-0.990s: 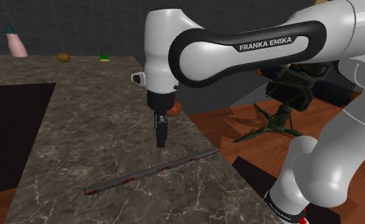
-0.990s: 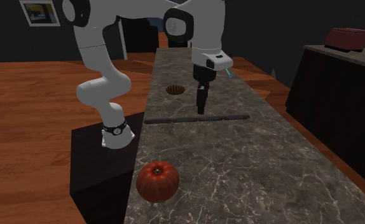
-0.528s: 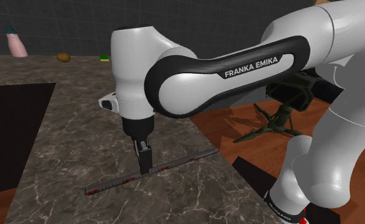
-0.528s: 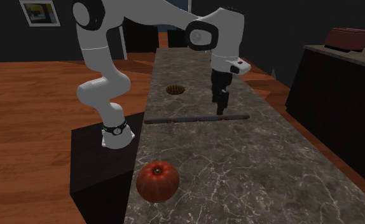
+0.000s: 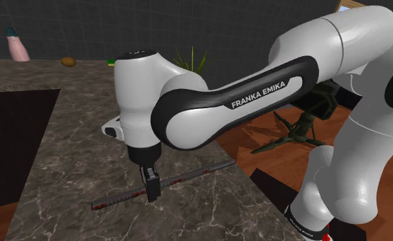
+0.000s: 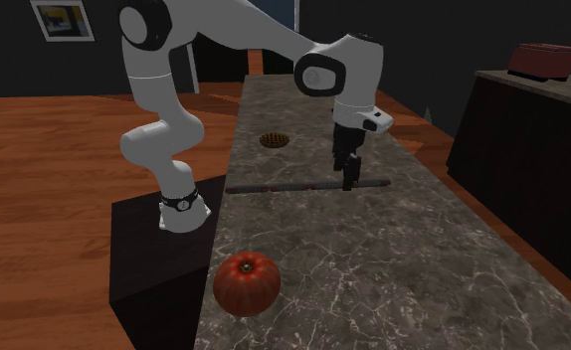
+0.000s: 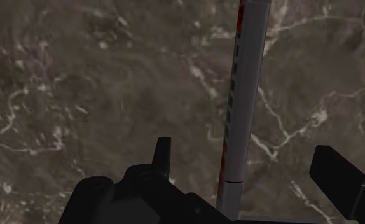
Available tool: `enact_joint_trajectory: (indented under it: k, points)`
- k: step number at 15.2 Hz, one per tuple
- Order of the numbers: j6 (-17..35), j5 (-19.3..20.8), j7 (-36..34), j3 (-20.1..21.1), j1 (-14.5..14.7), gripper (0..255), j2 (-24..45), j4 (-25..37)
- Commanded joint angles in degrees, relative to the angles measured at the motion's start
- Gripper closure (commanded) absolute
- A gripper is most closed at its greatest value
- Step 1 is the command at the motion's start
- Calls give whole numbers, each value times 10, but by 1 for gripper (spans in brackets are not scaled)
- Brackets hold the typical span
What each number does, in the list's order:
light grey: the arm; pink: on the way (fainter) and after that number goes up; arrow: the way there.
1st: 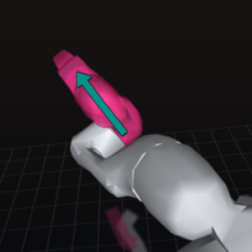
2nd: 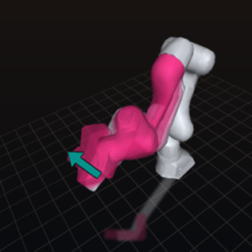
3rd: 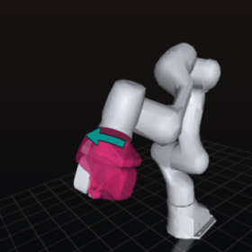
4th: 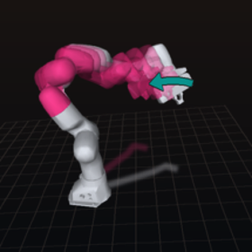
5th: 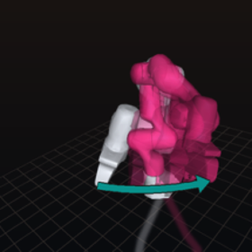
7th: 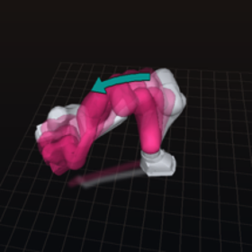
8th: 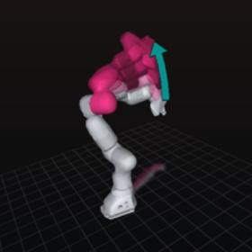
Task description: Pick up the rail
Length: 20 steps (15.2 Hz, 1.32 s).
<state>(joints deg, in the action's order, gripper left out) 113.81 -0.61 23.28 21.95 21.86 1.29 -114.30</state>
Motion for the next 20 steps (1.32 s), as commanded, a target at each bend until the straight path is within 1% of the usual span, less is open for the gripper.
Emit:
enact_joint_trajectory:
  k: [1,2,3,12,20]
  points:
    - [10,1,0,0,0,0,4,-6]
    - [10,1,0,0,0,0,4,-6]
    - [10,1,-1,0,0,255,3,-7]
    - [10,1,0,0,0,255,4,-6]
    - [-50,-5,3,-1,-1,255,-12,39]
